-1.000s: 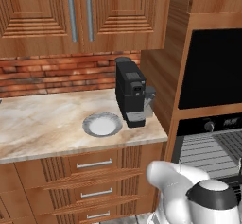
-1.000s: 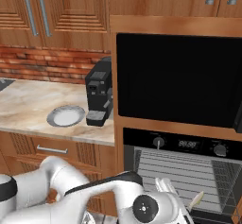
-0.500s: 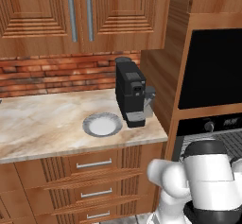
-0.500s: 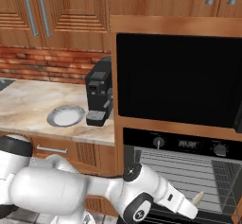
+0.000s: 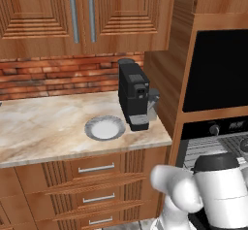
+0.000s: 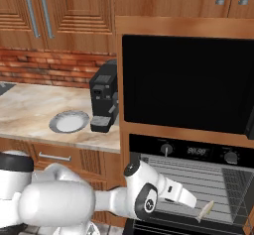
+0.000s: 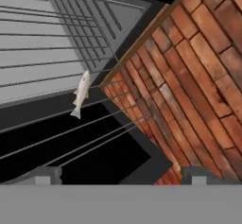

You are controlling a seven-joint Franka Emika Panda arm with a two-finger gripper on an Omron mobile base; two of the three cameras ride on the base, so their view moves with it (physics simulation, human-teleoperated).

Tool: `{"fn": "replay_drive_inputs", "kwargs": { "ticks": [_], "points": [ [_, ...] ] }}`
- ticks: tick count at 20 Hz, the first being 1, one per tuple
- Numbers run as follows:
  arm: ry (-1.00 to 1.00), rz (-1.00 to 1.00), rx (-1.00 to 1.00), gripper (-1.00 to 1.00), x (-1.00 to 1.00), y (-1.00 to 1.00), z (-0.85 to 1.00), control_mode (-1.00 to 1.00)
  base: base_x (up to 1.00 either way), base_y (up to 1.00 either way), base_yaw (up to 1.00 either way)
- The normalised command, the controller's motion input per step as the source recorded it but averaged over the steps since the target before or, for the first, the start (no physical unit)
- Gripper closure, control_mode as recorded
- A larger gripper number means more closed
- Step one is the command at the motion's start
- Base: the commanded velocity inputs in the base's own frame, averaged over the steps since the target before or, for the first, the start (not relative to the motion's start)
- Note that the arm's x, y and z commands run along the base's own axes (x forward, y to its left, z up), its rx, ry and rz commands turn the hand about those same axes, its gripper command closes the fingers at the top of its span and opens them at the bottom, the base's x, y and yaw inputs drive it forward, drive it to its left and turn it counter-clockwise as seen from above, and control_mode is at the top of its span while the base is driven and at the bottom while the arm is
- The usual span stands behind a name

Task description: Take the fish from the oven and place it on the plate on the counter.

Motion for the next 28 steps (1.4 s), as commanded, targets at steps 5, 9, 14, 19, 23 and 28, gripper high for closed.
{"fn": "replay_drive_inputs", "kwargs": {
  "ticks": [5,9,14,19,23,28],
  "points": [
    [0.0,0.19,0.36,-1.0,0.0,-0.2,0.26,-1.0,0.0,0.0,0.0],
    [0.03,0.09,0.43,-1.0,-0.06,-0.21,0.58,-1.0,0.0,0.0,0.0],
    [0.2,0.08,0.27,-1.0,-0.13,-0.25,0.74,-1.0,0.0,0.0,0.0],
    [0.25,0.06,0.0,-1.0,-0.01,0.0,0.08,-1.0,0.0,0.0,0.0],
    [0.0,0.01,0.0,-1.0,0.07,0.0,-0.67,-1.0,0.0,0.0,0.0],
    [0.0,0.02,0.0,-1.0,0.25,-0.01,-0.78,-1.0,0.0,0.0,0.0]
  ]
}}
